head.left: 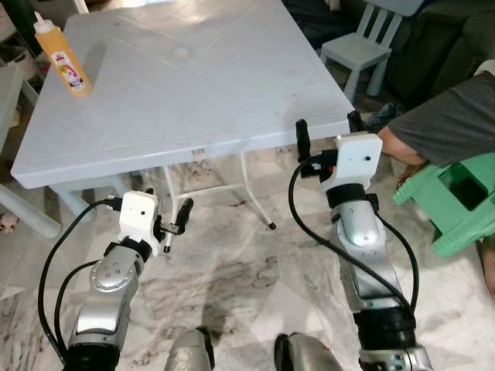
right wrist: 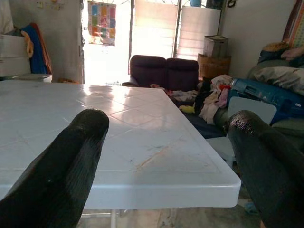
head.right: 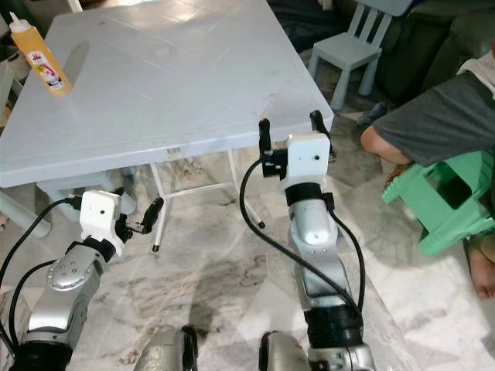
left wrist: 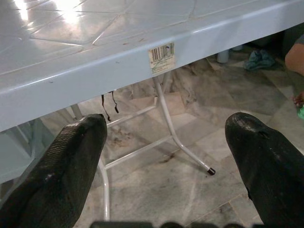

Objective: Restocking fridge

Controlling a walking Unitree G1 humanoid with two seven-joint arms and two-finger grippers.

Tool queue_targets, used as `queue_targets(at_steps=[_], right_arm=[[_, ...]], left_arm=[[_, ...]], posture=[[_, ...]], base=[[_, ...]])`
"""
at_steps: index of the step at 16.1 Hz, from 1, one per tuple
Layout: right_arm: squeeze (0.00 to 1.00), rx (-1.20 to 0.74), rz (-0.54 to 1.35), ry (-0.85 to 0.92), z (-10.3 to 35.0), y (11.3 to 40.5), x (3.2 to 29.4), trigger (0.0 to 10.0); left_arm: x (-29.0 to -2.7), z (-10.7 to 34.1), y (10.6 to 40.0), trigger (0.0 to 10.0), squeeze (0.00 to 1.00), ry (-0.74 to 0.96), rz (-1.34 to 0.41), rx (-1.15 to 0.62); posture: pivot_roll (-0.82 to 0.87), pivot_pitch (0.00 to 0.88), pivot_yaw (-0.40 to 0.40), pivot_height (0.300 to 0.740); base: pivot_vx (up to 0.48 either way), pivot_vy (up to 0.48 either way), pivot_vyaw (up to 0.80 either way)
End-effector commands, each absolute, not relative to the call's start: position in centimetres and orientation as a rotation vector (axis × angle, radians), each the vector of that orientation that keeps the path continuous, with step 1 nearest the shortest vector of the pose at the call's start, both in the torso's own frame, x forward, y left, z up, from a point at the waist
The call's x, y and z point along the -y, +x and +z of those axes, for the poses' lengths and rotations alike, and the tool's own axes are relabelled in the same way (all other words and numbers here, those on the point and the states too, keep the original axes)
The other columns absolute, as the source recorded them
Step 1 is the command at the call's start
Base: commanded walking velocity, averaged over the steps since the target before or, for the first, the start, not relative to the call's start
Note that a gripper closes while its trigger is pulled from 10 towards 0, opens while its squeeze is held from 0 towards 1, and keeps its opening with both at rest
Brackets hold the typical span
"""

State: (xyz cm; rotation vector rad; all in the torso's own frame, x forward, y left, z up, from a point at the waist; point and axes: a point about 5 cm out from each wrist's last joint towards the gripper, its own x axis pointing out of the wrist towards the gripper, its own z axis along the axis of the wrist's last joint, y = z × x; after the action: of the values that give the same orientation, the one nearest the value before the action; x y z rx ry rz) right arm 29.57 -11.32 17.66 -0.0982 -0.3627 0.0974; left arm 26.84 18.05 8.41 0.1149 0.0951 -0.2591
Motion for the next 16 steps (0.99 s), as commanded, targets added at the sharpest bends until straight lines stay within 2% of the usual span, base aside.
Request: queue_targets(at_steps=[1, 4, 7, 11, 13, 16], right_arm=[[0.00, 0.389, 0.106, -0.107, 18.3, 29.1, 11.0, 10.0], [0.00, 0.426, 0.117, -0.143, 19.0, 28.3, 10.8, 10.0], [0.00, 0.468, 0.235, -0.194, 19.2, 27.1, 9.7, 10.0], [0.00, 0.472, 0.279, -0.213, 19.1, 26.8, 9.1, 10.0], [0.00, 0.451, 0.202, -0.191, 19.1, 27.1, 10.2, 10.0], [0.00, 0.395, -0.029, -0.188, 19.0, 28.3, 14.8, 10.0]], left_arm=[[-18.1, 8.6, 26.7, 10.0, 0.00, 0.118, -0.270, -0.098], [-18.1, 8.6, 26.7, 10.0, 0.00, 0.119, -0.275, -0.100], [-18.0, 8.5, 26.8, 10.0, 0.00, 0.118, -0.280, -0.100], [-18.0, 8.5, 26.8, 10.0, 0.00, 0.117, -0.284, -0.102], [-18.0, 8.5, 26.8, 10.0, 0.00, 0.118, -0.283, -0.102], [-18.0, 8.4, 26.8, 10.0, 0.00, 0.118, -0.286, -0.106]], posture=[[0.03, 0.150, 0.072, 0.740], [0.02, 0.150, 0.074, 0.740], [0.02, 0.149, 0.075, 0.740], [0.02, 0.146, 0.074, 0.740], [0.02, 0.146, 0.073, 0.740], [0.02, 0.145, 0.077, 0.740]], base=[[0.000, 0.000, 0.00], [0.000, 0.000, 0.00], [0.000, 0.000, 0.00], [0.000, 0.000, 0.00], [0.000, 0.000, 0.00], [0.000, 0.000, 0.00]])
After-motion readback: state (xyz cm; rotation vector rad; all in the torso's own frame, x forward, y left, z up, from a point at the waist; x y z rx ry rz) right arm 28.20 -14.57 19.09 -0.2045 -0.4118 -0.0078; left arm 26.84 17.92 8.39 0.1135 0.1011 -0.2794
